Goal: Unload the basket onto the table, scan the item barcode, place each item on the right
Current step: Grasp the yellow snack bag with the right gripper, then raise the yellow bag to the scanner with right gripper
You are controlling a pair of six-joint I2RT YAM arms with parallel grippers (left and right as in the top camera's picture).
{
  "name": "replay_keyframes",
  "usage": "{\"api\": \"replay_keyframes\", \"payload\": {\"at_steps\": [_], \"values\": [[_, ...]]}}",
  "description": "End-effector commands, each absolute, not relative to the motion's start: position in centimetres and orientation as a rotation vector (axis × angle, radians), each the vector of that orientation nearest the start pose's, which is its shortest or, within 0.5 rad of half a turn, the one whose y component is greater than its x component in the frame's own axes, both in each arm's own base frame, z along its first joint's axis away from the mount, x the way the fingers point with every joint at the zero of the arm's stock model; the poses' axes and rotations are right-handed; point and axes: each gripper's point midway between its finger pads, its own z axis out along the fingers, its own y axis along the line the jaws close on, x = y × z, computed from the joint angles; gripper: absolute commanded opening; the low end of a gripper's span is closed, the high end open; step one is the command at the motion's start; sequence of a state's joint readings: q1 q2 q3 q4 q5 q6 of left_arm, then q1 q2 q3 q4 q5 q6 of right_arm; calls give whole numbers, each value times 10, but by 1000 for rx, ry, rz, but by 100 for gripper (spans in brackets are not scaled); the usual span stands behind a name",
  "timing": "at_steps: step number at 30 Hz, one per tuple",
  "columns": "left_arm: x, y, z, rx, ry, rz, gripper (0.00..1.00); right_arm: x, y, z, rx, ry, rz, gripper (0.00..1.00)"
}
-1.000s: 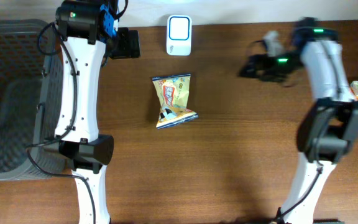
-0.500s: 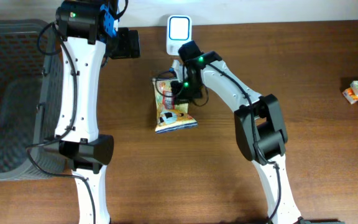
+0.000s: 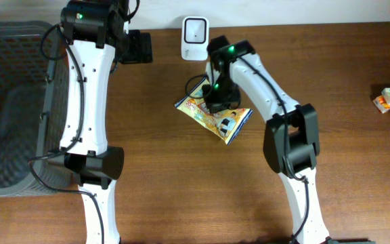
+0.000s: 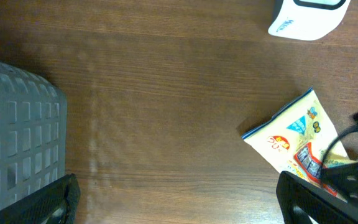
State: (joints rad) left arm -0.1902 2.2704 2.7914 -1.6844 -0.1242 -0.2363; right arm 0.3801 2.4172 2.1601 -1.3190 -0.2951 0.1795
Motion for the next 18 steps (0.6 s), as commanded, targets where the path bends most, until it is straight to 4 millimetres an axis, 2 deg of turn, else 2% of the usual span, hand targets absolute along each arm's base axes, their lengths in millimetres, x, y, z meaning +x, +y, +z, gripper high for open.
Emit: {"api": "replay_keyframes", "payload": {"at_steps": [1, 3, 4, 6, 7, 8, 9, 10, 12, 14, 15, 18], "values": [[465, -66, 267, -116, 2709, 47, 99, 403, 218, 14, -336, 3205, 426, 6], [465, -66, 267, -116, 2709, 47, 99, 406, 175, -14, -178, 3226, 86, 4], [465, -66, 267, -116, 2709, 47, 99, 408, 154, -14, -114, 3224, -63, 4], [465, -66, 267, -116, 2709, 47, 99, 414, 137, 2, -77, 3208, -132, 5], [465, -66, 267, -116, 2709, 47, 99, 425, 127, 27, -50, 3175, -171, 19], [465, -66, 267, -116, 2708, 47, 99, 431, 121, 43, -43, 3152, -205, 34], [465, -66, 267, -116, 2709, 47, 99, 436, 118, 59, -44, 3133, -210, 64], [465, -66, 267, -116, 2709, 47, 99, 438, 121, 76, -68, 3124, -185, 76], [465, -66, 267, -116, 2709, 47, 99, 433, 132, 81, -395, 3123, -137, 79], [465, -66, 267, -116, 2709, 47, 99, 418, 147, 74, -883, 3078, -144, 83], [465, -66, 268, -116, 2708, 47, 99, 410, 156, 69, -1046, 3048, -151, 86], [465, -66, 267, -116, 2709, 47, 99, 402, 164, 58, -1157, 3024, -224, 91]]}}
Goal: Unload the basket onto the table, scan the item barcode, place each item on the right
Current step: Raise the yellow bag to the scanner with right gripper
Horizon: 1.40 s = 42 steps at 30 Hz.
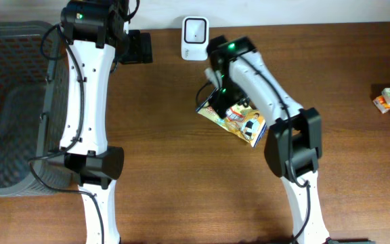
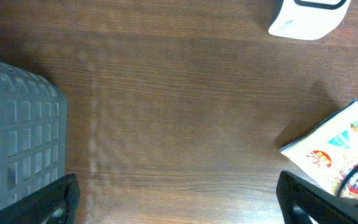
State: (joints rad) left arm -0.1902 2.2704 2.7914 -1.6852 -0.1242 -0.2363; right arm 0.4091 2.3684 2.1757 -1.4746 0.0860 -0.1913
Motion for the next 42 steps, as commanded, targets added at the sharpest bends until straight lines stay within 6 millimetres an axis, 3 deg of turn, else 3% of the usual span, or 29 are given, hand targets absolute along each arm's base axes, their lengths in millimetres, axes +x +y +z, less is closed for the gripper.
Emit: {"api": "replay_keyframes", "payload": {"at_steps": [1, 3, 6, 8, 9, 10, 11, 12, 13, 14, 16, 19, 21, 23, 25, 28, 30, 32, 35, 37, 40, 42], "values": [[465, -66, 267, -116, 2709, 47, 99, 402, 167, 49, -1204, 2997, -253, 94], [465, -66, 267, -116, 2709, 47, 99, 408, 161, 33, -1214, 2965, -336, 100], [465, -66, 267, -116, 2708, 47, 99, 427, 135, 10, -1120, 2922, -517, 99], [465, -66, 267, -116, 2709, 47, 99, 429, 126, -4, -1076, 2933, -490, 95], [465, -66, 267, -116, 2709, 47, 99, 427, 127, -10, -1064, 2954, -428, 72], [465, -66, 267, -116, 2709, 47, 99, 422, 140, -14, -997, 2996, -235, 17], [465, -66, 267, -116, 2709, 47, 99, 423, 147, -12, -940, 3011, -147, 10], [465, -66, 267, -116, 2709, 47, 99, 423, 154, -9, -888, 3024, -69, 10], [465, -66, 267, -116, 2709, 47, 99, 426, 163, 2, -819, 3034, 39, 4], [465, -66, 267, -116, 2709, 47, 99, 430, 172, 17, -763, 3035, 148, 4], [465, -66, 267, -116, 2709, 47, 99, 439, 196, 66, -692, 2979, 512, 4], [465, -66, 267, -116, 2708, 47, 99, 440, 214, 133, -568, 2838, 1072, 4], [465, -66, 268, -116, 2708, 47, 99, 446, 209, 183, -406, 2616, 1565, 4], [465, -66, 267, -116, 2709, 47, 99, 451, 191, 210, -283, 2481, 1783, 4], [465, -66, 267, -116, 2708, 47, 99, 452, 177, 220, -189, 2442, 1873, 4], [465, -66, 267, -116, 2709, 47, 99, 433, 182, 220, -295, 2444, 1874, 4], [465, -66, 267, -116, 2709, 47, 99, 421, 187, 208, -392, 2527, 1788, 4], [465, -66, 267, -116, 2709, 47, 99, 429, 190, 204, -456, 2489, 1734, 4], [465, -66, 267, -116, 2709, 47, 99, 499, 185, 188, -266, 2501, 1469, 4], [465, -66, 267, -116, 2708, 47, 99, 571, 161, 166, -63, 2493, 925, 4], [465, -66, 267, -116, 2709, 47, 99, 622, 173, 183, -54, 2292, 440, 4], [465, -66, 267, -116, 2708, 47, 99, 632, 190, 196, -131, 2175, 124, 4]]}}
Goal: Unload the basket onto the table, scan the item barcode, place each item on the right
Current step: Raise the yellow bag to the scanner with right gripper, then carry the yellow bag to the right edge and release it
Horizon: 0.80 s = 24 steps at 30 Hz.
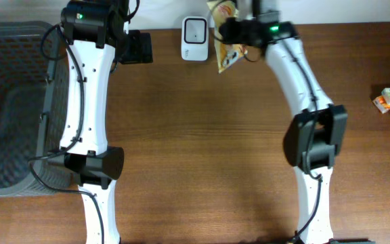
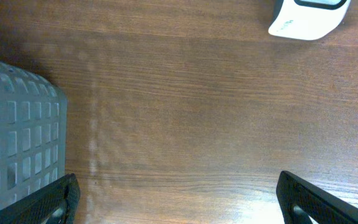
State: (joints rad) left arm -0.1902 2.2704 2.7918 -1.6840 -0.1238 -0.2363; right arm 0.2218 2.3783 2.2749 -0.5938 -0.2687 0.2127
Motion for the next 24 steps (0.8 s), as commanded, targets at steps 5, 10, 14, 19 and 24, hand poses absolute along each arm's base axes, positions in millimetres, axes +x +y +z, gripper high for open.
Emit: {"api": "replay_keyframes", "payload": {"at_steps": [5, 10, 14, 19, 24], "values": [[465, -66, 267, -116, 2709, 47, 99, 625, 235, 158, -258, 2153, -112, 4], [465, -66, 267, -116, 2708, 47, 99, 628, 232, 146, -254, 2168, -125, 4], [465, -66, 267, -116, 2709, 47, 99, 628, 185, 227, -148, 2087, -137, 4], [465, -66, 267, -116, 2709, 47, 99, 587, -27, 254, 364, 2215, -415, 4], [465, -66, 267, -116, 2709, 47, 99, 479, -227, 204, 787, 2483, -678, 4]]}}
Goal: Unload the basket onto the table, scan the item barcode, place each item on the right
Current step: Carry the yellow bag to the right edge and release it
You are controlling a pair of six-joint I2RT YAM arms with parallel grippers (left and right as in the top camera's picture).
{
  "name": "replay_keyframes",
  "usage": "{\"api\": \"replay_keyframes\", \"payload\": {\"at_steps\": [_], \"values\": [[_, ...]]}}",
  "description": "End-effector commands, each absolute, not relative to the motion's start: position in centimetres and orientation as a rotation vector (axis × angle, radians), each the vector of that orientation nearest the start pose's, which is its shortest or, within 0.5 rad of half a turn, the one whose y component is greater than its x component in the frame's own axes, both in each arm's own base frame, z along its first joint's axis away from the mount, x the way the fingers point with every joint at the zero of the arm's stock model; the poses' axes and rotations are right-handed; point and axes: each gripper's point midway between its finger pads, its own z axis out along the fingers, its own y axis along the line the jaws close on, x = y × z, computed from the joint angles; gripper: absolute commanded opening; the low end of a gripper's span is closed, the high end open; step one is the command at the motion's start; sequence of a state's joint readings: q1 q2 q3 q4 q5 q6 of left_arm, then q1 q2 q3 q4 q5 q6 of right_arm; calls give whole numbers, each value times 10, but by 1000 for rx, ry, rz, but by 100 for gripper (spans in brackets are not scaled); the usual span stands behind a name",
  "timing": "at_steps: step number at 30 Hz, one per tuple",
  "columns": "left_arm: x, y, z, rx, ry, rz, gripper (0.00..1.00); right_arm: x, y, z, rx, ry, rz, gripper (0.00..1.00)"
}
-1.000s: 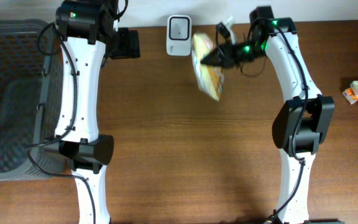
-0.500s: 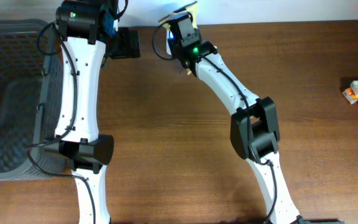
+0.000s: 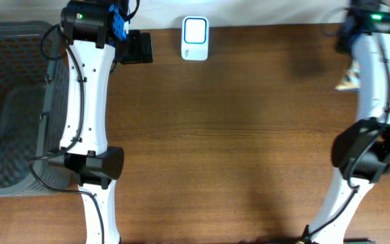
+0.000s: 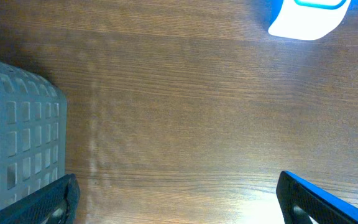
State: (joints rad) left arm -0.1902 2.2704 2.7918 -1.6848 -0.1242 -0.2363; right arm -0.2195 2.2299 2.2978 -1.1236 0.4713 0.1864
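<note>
The white barcode scanner (image 3: 195,29) stands at the table's far edge with its face lit pale blue; it also shows as the scanner (image 4: 307,15) at the top right of the left wrist view. A yellow snack packet (image 3: 347,78) hangs edge-on at the far right, above the table, below my right gripper (image 3: 346,49), which looks shut on its top. My left gripper (image 3: 138,47) is left of the scanner and open, with its fingertips (image 4: 55,202) wide apart over bare wood.
A grey mesh basket (image 3: 9,108) fills the left side, and its corner (image 4: 14,130) is beside my left fingers. Small boxes lie at the right edge, partly behind my right arm. The brown table (image 3: 222,149) runs between both arms.
My right arm has moved from just right of the scanner to the far right edge, with the snack packet still in it. The scanner's face now glows blue. The left arm has not moved.
My right gripper was on the packet lying flat at mid-table. Then the packet was tilted up off the wood, and later held beside the scanner at the far edge. Now it hangs at the far right.
</note>
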Motion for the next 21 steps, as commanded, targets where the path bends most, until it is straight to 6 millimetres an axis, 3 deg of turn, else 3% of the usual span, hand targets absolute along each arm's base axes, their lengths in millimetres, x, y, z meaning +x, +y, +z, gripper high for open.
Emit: {"api": "replay_keyframes", "payload": {"at_steps": [1, 2, 4, 7, 9, 10, 11, 12, 14, 16, 18, 21], "values": [[465, -66, 267, -116, 2709, 47, 99, 449, -263, 199, 897, 2514, -713, 4], [465, -66, 267, -116, 2708, 47, 99, 428, -286, 193, 980, 2535, -684, 4], [465, -66, 268, -116, 2708, 47, 99, 402, -310, 180, 1093, 2570, -582, 4], [465, -66, 268, -116, 2708, 47, 99, 365, -341, 162, 1238, 2602, -567, 4], [465, -66, 267, -116, 2708, 47, 99, 347, -353, 151, 1307, 2623, -547, 40], [465, -66, 267, -116, 2709, 47, 99, 342, -356, 148, 1327, 2629, -547, 40], [465, -66, 267, -116, 2709, 47, 99, 339, -358, 145, 1337, 2635, -545, 50], [465, -66, 267, -116, 2709, 47, 99, 338, -357, 145, 1338, 2640, -545, 72], [465, -66, 267, -116, 2709, 47, 99, 337, -353, 144, 1338, 2660, -534, 89], [465, -66, 267, -116, 2709, 47, 99, 332, -344, 148, 1389, 2653, -495, 95], [465, -66, 267, -116, 2709, 47, 99, 330, -331, 172, 1441, 2582, -415, 96], [465, -66, 267, -116, 2709, 47, 99, 325, -285, 234, 1355, 2527, -262, 96]]}}
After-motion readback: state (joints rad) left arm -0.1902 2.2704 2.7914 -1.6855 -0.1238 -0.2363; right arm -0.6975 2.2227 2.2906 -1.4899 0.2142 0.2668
